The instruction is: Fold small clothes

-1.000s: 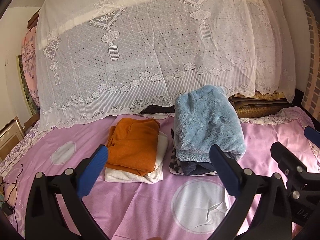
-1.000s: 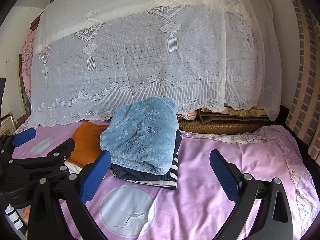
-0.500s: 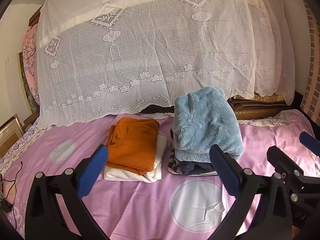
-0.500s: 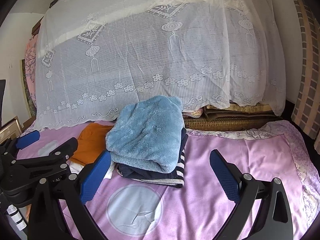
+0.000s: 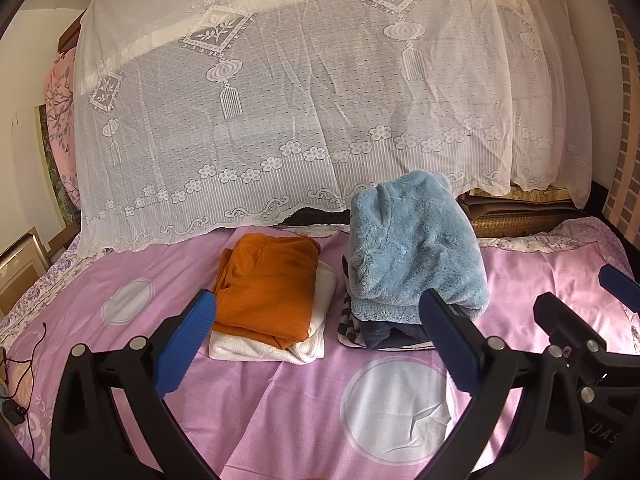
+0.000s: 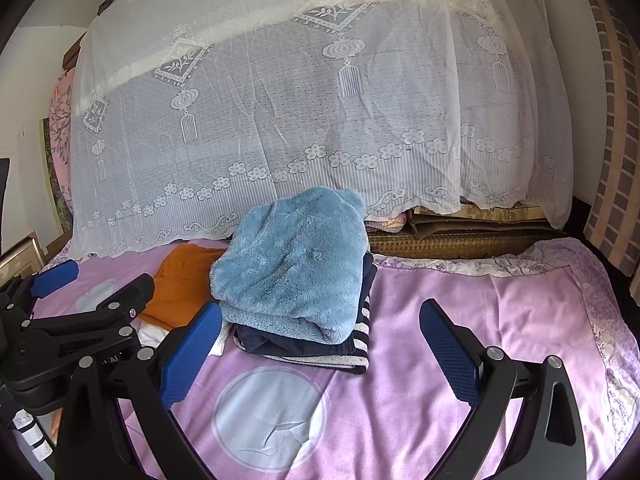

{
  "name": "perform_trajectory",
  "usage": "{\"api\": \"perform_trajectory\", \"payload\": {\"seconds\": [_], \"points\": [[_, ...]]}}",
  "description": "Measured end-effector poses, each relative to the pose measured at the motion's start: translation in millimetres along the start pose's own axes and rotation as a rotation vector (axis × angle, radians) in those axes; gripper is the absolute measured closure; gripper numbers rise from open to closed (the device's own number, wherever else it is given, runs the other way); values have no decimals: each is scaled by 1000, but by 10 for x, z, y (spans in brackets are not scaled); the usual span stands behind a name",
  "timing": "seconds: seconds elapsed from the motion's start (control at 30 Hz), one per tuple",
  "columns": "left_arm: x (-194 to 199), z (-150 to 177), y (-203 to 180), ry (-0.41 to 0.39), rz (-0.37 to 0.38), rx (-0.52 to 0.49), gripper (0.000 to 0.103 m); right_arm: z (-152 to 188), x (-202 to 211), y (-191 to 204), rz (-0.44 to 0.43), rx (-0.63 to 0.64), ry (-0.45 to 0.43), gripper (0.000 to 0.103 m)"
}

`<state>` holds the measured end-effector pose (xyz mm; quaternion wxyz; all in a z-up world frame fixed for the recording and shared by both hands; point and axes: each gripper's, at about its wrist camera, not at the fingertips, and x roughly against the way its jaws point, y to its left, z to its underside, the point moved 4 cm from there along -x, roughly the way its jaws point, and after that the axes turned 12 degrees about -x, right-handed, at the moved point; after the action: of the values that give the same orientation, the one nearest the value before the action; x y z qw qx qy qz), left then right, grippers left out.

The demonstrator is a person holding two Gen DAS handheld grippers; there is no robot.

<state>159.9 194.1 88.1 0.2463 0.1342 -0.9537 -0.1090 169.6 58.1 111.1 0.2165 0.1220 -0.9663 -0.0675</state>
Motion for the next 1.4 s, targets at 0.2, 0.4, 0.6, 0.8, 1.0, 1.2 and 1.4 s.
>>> {"api": "perform_trajectory", "payload": {"seconds": [0.2,0.4,0.6,0.8,1.0,1.2,1.4], "points": [[5,0,3,-1,-4,-1,4,2,-2,0,0,1,0,3],[12,0,2,-3,-7,-2,4,0,0,-5,-1,1,0,3],[15,1,4,-3,-9,-3,4,-2,2,-10,-1,2,1,3],[15,1,4,-3,-9,-3,4,-2,1,-14,0,2,1,3],[21,2,3,-5,0,-4,4,3,-4,-40,6,0,1,3],[31,1,-10,-23,-21,-9,4,-4,-4,-58,10,3,3,3],[8,14,-18,-13,-19,-6,4,-6,-6,-53,18,6,5,3]]}}
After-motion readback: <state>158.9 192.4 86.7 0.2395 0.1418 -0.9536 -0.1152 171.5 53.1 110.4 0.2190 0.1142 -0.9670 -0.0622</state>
